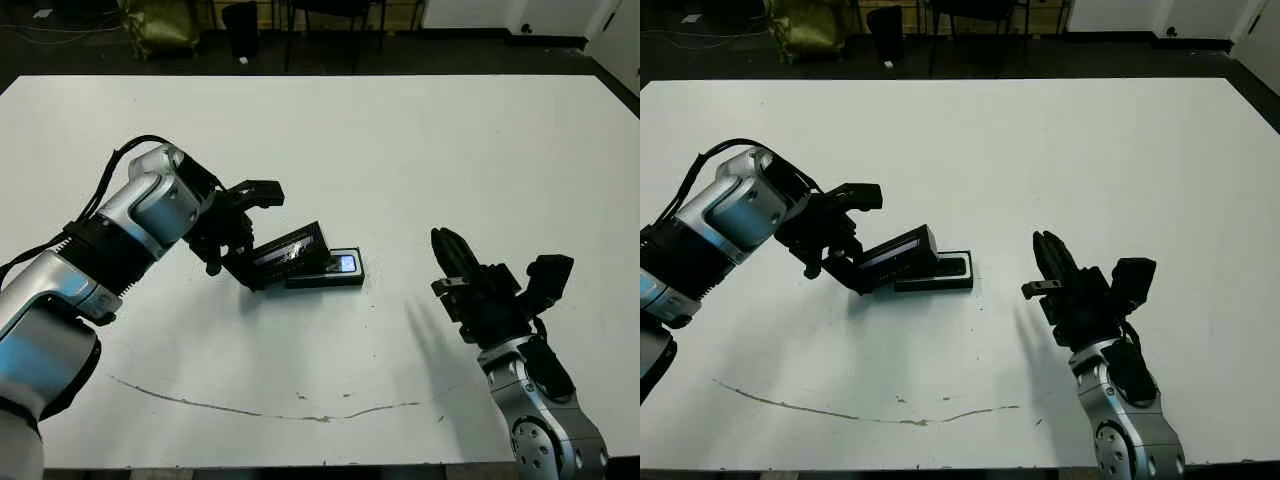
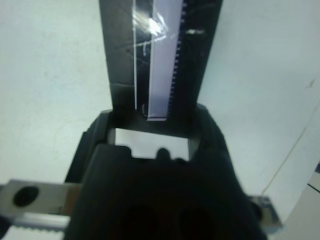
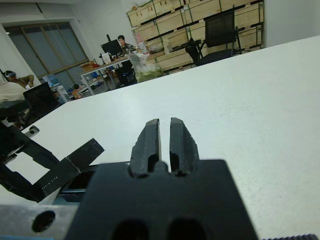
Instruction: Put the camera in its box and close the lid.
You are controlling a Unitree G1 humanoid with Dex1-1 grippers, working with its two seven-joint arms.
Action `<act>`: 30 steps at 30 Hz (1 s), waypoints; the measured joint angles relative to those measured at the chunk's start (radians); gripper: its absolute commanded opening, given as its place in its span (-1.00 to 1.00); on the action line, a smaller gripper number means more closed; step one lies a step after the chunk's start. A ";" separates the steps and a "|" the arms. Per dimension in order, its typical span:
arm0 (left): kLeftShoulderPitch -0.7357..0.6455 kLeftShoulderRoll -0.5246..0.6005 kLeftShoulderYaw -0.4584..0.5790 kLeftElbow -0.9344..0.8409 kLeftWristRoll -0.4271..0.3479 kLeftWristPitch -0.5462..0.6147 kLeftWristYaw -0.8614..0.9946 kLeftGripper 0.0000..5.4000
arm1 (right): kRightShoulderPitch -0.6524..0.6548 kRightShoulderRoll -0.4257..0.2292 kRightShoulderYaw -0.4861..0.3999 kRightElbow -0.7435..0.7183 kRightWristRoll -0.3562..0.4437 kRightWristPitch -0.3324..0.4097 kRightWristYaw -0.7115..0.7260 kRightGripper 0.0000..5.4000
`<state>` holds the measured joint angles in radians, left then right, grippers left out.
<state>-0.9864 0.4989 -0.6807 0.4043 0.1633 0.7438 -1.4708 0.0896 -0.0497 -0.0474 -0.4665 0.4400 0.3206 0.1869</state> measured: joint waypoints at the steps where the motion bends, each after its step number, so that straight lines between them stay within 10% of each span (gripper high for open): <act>1: -0.004 -0.004 0.001 0.014 0.000 -0.010 0.000 -0.29 | 0.000 0.000 0.000 -0.001 0.000 0.000 0.000 -1.00; 30: -0.021 -0.076 -0.018 -0.018 0.050 -0.045 0.065 -0.29 | 0.019 0.000 -0.013 -0.025 0.019 0.002 -0.018 -1.00</act>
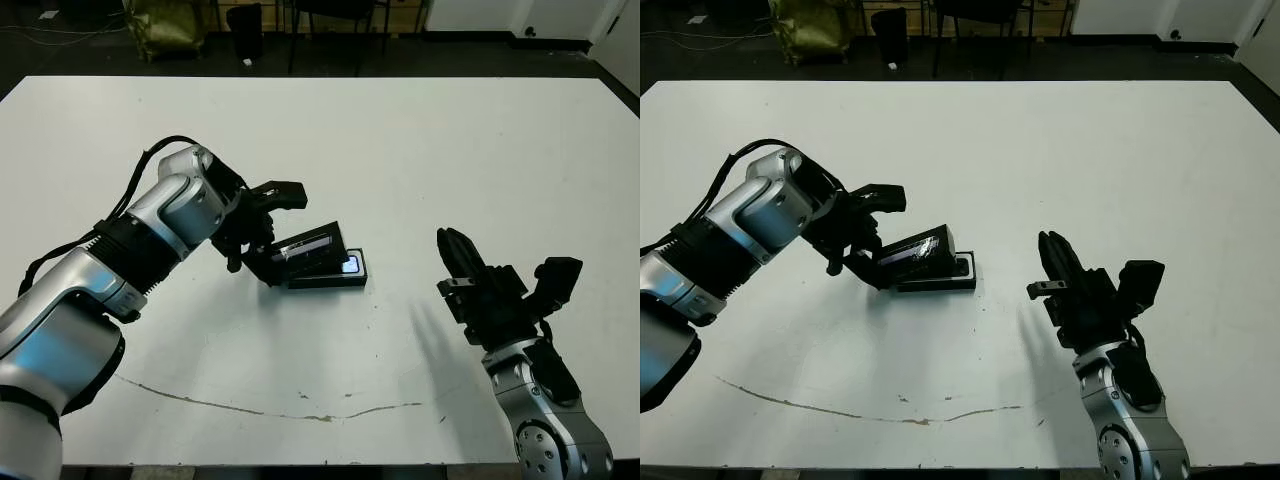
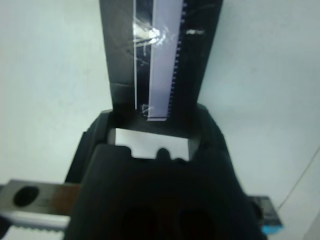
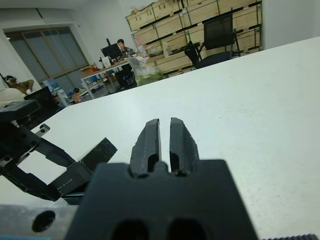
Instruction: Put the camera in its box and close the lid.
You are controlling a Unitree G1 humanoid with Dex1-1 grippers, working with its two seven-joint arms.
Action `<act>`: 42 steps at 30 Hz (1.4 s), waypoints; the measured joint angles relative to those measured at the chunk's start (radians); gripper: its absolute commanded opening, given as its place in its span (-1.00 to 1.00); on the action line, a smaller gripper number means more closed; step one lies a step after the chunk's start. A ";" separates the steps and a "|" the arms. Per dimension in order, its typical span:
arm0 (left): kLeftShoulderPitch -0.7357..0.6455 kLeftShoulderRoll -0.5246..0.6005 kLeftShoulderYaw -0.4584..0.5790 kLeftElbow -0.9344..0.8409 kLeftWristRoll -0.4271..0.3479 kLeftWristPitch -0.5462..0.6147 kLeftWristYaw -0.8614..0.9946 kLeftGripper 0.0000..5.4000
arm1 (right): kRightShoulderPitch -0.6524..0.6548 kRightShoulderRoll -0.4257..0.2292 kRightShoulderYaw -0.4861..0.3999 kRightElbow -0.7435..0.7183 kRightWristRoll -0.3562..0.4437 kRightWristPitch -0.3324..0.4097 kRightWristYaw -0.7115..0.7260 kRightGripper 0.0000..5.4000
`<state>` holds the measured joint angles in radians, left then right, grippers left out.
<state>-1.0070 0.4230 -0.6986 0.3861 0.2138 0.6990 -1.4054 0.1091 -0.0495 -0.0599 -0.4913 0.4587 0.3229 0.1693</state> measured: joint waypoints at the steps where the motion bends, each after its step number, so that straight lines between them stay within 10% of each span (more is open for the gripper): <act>1: 0.000 0.000 -0.002 -0.004 0.004 -0.016 0.002 -0.29 | 0.002 0.001 0.000 0.000 0.002 0.000 0.000 -1.00; 42: -0.018 -0.076 -0.061 -0.051 0.092 0.126 0.048 -0.29 | 0.026 0.004 -0.002 -0.015 0.028 0.000 -0.035 -1.00</act>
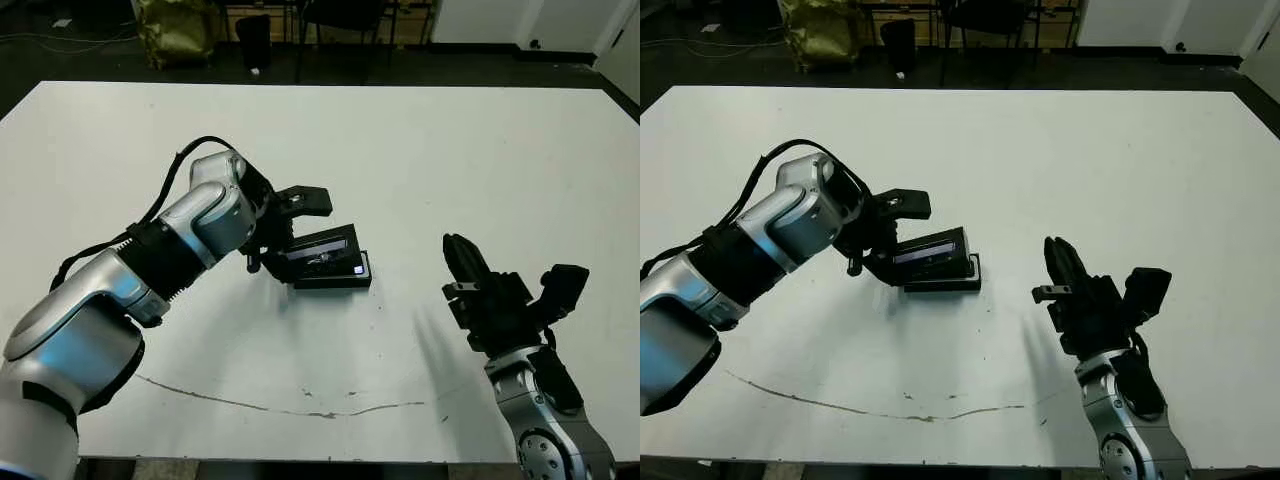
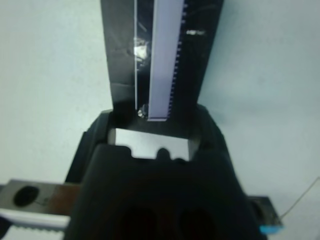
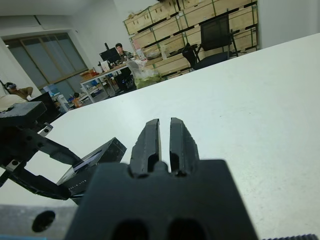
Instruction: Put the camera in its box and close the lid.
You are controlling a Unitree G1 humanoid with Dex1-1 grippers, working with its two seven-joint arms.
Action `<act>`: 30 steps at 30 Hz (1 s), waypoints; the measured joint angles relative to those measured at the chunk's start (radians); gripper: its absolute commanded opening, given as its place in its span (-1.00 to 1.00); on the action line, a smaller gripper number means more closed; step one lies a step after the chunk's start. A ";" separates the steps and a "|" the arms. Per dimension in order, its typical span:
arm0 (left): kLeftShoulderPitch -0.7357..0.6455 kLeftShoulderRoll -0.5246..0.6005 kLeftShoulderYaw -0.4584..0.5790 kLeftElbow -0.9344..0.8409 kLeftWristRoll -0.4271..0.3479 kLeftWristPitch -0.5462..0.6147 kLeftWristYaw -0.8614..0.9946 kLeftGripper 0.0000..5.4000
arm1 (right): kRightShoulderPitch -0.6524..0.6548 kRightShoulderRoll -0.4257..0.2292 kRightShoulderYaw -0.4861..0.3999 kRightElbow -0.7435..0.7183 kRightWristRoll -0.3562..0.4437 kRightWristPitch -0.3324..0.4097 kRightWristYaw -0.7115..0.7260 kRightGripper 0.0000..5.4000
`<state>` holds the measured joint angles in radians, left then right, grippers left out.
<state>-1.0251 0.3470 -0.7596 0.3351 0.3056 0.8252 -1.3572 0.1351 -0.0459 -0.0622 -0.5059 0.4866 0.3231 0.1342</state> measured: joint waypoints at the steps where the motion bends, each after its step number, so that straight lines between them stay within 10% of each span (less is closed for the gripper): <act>1: -0.001 0.000 -0.001 0.000 0.000 0.000 0.000 -0.29 | 0.000 0.000 0.000 0.000 0.000 0.000 -0.001 -1.00; 30: -0.039 -0.063 -0.019 0.104 0.033 -0.051 -0.020 -0.29 | 0.017 0.000 -0.001 0.001 -0.004 -0.015 0.005 -1.00</act>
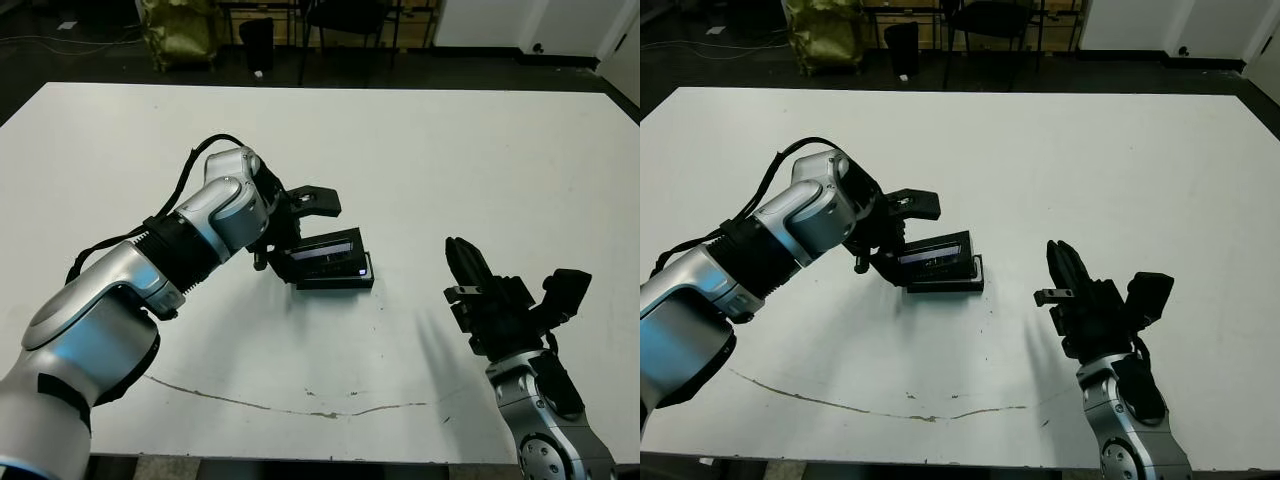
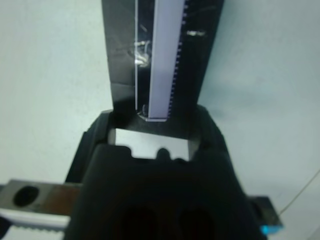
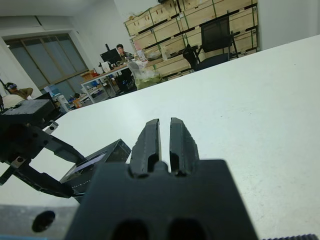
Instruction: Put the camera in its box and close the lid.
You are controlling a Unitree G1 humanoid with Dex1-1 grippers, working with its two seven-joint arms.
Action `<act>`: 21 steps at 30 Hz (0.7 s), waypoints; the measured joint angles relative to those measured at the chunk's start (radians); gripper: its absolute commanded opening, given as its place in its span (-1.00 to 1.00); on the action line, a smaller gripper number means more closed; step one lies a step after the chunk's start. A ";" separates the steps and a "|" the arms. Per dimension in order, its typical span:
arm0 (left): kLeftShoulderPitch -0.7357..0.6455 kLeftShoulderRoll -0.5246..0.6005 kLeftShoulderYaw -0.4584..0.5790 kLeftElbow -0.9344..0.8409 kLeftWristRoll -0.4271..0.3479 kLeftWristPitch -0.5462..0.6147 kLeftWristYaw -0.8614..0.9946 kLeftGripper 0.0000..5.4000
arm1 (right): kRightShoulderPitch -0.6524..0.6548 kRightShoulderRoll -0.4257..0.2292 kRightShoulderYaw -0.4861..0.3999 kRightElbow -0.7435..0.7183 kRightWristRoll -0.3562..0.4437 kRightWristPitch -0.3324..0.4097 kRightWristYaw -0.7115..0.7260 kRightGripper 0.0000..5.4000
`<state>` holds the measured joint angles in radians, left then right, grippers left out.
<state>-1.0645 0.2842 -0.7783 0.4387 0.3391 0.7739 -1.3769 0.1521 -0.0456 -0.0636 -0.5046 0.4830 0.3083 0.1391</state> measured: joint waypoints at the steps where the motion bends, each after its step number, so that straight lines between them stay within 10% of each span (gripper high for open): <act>1: -0.001 -0.002 0.000 0.003 0.000 0.003 -0.001 -0.29 | 0.000 0.000 0.000 0.000 0.000 -0.002 0.003 -1.00; 21: -0.007 -0.060 0.010 0.025 0.033 -0.070 0.009 -0.30 | 0.008 0.003 -0.001 0.001 0.010 -0.004 0.003 -1.00</act>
<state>-1.0712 0.2240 -0.7687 0.4640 0.3721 0.7041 -1.3680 0.1604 -0.0425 -0.0648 -0.5038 0.4926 0.3042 0.1425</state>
